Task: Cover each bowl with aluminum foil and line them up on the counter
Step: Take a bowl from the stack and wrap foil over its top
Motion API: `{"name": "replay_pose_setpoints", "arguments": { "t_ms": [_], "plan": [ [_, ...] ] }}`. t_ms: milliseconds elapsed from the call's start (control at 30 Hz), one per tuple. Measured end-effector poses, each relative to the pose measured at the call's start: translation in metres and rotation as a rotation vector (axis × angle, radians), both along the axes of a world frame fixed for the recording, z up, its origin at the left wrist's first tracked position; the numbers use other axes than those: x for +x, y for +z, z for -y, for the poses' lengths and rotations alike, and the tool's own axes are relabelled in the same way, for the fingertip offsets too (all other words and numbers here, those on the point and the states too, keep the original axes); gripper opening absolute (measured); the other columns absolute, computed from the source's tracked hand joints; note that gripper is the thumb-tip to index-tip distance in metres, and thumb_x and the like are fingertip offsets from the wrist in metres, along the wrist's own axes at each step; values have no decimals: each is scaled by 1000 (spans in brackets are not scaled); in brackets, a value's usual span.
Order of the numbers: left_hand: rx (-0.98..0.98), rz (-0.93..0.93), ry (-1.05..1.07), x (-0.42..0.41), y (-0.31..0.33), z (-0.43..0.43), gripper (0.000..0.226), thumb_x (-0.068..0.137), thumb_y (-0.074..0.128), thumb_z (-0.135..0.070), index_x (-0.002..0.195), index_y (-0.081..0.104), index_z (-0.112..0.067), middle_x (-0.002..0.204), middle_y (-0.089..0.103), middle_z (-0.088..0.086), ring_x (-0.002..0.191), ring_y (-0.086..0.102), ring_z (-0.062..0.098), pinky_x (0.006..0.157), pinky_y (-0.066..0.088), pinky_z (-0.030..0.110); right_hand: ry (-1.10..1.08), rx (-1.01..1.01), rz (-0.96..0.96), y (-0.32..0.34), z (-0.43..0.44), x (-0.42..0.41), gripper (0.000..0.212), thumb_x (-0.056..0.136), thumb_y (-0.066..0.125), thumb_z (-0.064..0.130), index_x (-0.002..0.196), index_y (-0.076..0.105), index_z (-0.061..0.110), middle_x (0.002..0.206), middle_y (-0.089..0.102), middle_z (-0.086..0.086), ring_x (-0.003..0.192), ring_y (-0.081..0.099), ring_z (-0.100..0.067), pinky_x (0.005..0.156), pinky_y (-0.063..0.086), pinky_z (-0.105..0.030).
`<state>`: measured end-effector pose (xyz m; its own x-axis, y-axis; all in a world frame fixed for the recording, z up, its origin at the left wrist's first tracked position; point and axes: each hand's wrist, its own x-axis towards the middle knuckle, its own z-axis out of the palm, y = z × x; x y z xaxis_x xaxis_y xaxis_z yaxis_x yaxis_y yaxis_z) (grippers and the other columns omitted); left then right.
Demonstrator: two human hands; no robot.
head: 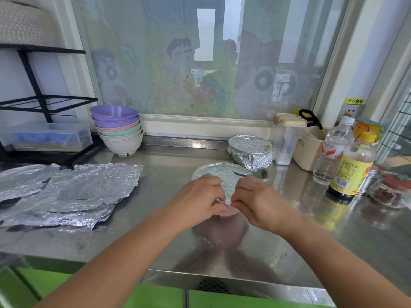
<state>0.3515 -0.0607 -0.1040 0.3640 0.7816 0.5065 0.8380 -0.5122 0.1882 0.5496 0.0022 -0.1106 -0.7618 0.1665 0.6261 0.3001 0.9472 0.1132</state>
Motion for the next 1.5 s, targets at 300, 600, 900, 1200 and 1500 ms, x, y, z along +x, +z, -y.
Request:
{"name": "replay_pose_setpoints", "arguments": {
  "t_ms": [300,600,900,1200,1500],
  "plan": [
    [11,-63,-43,-18,3,-1,15,78,71,-25,72,67,-12,75,57,-1,76,51,18,63,47,33,-8,-92,-7,-3,-13,18,27,94,56,32,90,75,13,87,62,-2,77,56,-23,70,48,-33],
    [25,-42,-3,-5,-1,0,37,80,64,-50,80,71,-14,78,57,-4,80,51,16,66,44,30,10,-38,-14,-6,-6,4,24,94,55,25,82,70,11,81,58,-2,72,50,-23,67,44,-32],
    [117,-66,-52,-18,-2,-5,36,83,54,-43,67,64,-13,71,56,-3,73,43,10,61,37,24,-37,-64,-50,-5,-20,23,25,93,58,30,96,76,12,91,64,-2,78,58,-26,67,50,-39],
    [177,-60,9,-12,-10,0,32,74,74,-48,76,66,-17,77,56,-7,77,53,14,61,43,25,-45,90,-82,-10,-7,6,21,92,56,17,79,70,10,81,62,-4,71,55,-25,62,48,-35],
    [202,-68,-38,-13,-11,-5,32,81,57,-43,67,60,-15,73,54,-6,75,44,10,53,46,28,-97,35,-76,-14,-16,14,21,86,64,33,85,73,14,85,63,-2,73,57,-27,62,48,-38]
  ]
}}
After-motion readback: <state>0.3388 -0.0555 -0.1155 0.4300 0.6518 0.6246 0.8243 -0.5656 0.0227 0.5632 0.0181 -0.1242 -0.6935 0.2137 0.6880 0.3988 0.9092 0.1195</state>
